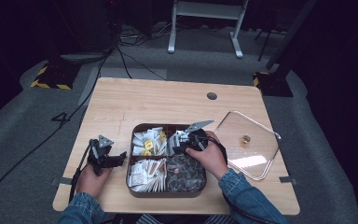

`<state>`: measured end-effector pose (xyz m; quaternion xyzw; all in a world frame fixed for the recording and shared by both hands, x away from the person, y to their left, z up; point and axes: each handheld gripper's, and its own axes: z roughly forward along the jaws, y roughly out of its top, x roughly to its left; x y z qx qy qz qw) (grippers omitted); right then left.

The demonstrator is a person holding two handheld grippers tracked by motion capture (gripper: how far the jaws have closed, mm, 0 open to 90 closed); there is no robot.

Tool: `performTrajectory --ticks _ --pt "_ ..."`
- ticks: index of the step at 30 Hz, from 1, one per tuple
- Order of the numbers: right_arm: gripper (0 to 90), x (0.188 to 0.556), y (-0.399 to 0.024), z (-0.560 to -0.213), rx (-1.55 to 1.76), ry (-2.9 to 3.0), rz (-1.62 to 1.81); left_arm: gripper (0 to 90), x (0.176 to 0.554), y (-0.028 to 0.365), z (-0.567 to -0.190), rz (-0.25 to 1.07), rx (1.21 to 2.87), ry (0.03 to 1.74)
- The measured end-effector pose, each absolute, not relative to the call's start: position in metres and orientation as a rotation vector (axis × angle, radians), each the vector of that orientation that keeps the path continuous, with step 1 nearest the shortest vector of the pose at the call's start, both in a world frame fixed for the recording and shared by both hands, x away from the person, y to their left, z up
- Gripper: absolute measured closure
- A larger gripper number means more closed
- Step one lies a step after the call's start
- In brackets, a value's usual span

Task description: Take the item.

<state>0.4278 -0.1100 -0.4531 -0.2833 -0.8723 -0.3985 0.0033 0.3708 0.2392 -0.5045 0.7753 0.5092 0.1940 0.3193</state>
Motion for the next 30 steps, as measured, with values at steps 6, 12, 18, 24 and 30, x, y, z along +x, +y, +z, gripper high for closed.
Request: performTrajectory --ticks 6,12,18,24,30 --pt "84.3 0.428 -0.110 -0.457 -0.875 -2.714 -1.248 18.1 0.371 0.239 -0.505 0.510 2.039 1.337" --pt "85.9 0.427 -0.111 -0.456 -0.885 -2.694 -1.288 18.1 0.371 0.239 -0.505 0.506 2.038 1.335" --pt "86.4 0.426 -0.116 -0.453 -0.900 -2.676 -1.324 18.1 0.372 0.239 -0.505 0.505 2.039 1.330" --pt "86.4 0.425 -0.125 -0.440 -0.927 -2.634 -1.405 18.1 0.372 0.239 -0.505 0.506 2.040 1.330" --pt "86.5 0.422 -0.130 -0.425 -0.908 -2.620 -1.485 18.1 0.372 0.239 -0.505 0.505 2.041 1.329"
